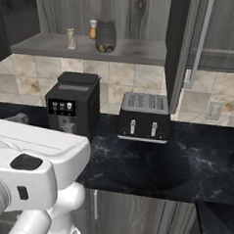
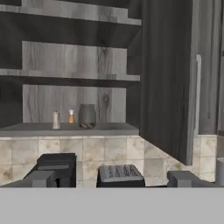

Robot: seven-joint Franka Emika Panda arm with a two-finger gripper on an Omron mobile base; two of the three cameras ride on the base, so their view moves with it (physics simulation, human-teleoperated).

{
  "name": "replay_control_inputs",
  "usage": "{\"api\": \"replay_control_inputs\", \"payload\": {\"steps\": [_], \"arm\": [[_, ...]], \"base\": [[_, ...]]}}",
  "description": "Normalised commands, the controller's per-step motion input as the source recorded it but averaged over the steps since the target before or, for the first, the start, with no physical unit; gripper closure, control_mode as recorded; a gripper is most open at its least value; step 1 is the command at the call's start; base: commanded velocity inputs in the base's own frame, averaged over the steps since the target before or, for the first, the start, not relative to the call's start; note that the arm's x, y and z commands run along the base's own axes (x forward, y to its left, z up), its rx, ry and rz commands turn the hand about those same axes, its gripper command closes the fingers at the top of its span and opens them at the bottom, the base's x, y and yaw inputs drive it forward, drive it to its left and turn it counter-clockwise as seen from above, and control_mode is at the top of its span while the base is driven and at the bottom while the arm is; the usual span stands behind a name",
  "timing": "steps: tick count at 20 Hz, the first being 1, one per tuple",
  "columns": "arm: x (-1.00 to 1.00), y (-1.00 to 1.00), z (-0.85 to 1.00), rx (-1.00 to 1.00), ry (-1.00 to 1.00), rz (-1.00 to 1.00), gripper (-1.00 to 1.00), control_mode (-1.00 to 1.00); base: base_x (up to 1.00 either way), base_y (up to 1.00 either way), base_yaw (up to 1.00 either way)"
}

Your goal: Pick the jar and candle from the dining table and place them in the open cabinet. Close the cabinet after placing the objects.

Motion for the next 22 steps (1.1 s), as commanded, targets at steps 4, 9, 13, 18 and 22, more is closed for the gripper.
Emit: {"api": "replay_control_inputs", "payload": {"steps": [4,9,13,18,22], "arm": [[0.08,-0.31,-0.18,0.07,-0.12,-0.17,-1.0,-1.0],[0.14,-0.54,0.0,0.04,-0.2,0.03,-1.0,-1.0],[0.5,-0.55,0.0,0.04,-0.05,0.1,-1.0,-1.0],[0.56,-0.26,0.0,0.0,0.0,0.12,-1.0,-1.0],[0.65,-0.43,0.0,0.0,0.0,0.08,-1.0,-1.0]], "base": [[0.0,0.0,0.0],[0.0,0.0,0.0],[0.0,0.0,0.0],[0.0,0.0,0.0],[0.0,0.0,0.0]]}}
